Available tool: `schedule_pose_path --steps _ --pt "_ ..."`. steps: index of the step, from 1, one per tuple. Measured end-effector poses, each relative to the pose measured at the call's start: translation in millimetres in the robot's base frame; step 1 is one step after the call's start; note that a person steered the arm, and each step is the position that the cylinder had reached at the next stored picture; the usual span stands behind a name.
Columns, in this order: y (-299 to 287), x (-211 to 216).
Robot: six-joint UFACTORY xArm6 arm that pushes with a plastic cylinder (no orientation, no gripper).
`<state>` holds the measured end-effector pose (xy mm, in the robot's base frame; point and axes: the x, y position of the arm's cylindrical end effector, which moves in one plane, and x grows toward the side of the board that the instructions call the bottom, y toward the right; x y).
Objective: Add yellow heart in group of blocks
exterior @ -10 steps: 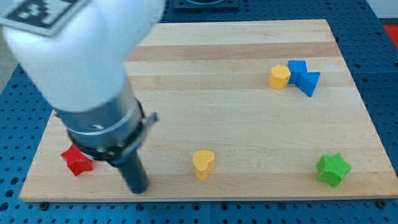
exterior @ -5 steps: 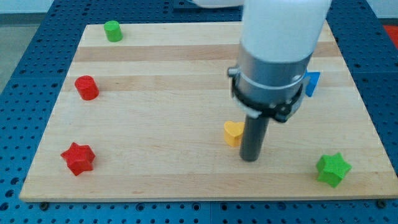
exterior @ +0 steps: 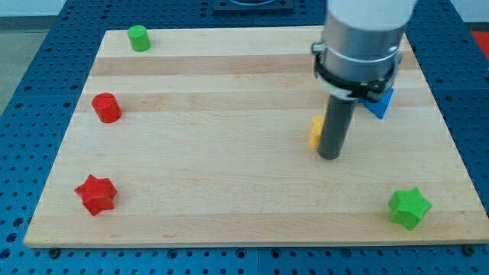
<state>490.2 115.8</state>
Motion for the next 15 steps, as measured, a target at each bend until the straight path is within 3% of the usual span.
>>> schedule_pose_path --steps 1,2,3,5,8,11,15 --pt "-15.1 6.9" --pt "-69.2 14.5" --pt "-72.7 1.6" --pt "5.9 -44.3" --pt "4.3 -13.4" --pt "21.5 -44.7" --pt "43.1 -25.0"
